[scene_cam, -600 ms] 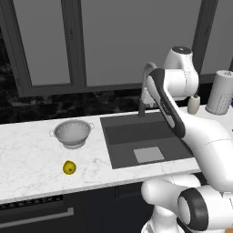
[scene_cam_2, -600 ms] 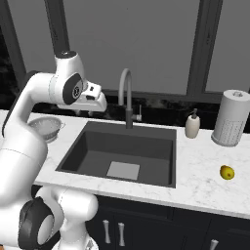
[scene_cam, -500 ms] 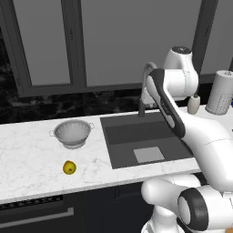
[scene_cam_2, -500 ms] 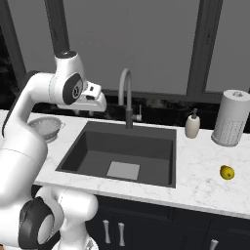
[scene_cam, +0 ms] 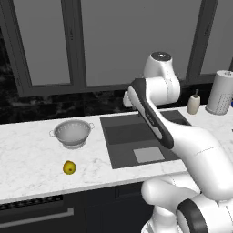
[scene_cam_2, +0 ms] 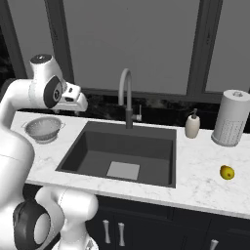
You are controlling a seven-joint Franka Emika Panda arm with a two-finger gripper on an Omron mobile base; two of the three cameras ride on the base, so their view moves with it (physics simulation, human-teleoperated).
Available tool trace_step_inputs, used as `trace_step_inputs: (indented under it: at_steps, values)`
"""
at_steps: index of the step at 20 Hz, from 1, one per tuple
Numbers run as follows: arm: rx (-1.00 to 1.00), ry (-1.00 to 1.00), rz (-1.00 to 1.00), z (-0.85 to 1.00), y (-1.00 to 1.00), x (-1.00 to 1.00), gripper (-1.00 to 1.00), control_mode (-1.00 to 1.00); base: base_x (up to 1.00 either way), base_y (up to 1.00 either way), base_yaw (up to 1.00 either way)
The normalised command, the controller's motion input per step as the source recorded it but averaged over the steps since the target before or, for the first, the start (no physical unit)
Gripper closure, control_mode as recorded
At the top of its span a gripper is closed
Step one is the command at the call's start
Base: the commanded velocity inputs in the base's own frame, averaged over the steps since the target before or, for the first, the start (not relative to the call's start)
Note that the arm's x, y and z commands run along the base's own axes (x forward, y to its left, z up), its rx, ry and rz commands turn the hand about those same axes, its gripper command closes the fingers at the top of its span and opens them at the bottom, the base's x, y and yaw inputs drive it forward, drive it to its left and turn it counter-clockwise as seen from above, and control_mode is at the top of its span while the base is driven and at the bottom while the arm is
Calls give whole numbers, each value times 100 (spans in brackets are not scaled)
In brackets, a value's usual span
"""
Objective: Put the colander in the sink, put the pear, pear in the colander, and turn on the sink faucet and pour water over the colander.
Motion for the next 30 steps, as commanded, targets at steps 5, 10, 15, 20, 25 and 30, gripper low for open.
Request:
trace_step_inputs:
  at_steps: [5, 10, 15, 20, 25, 30]
  values:
    - [11, -1, 0, -62, 56, 0, -100, -100, 0, 0, 0]
    - [12, -3, 0, -63, 61, 0, -100, -100, 0, 0, 0]
    - [7, -9, -2, -48, 59, 6, -100, -100, 0, 0, 0]
    - [1, -7, -4, -43, 55, 23, -100, -100, 0, 0, 0]
    - [0, -1, -4, -27, 36, 43, -100, -100, 0, 0, 0]
    - [0, 4, 0, -2, 11, 50, -100, -100, 0, 0, 0]
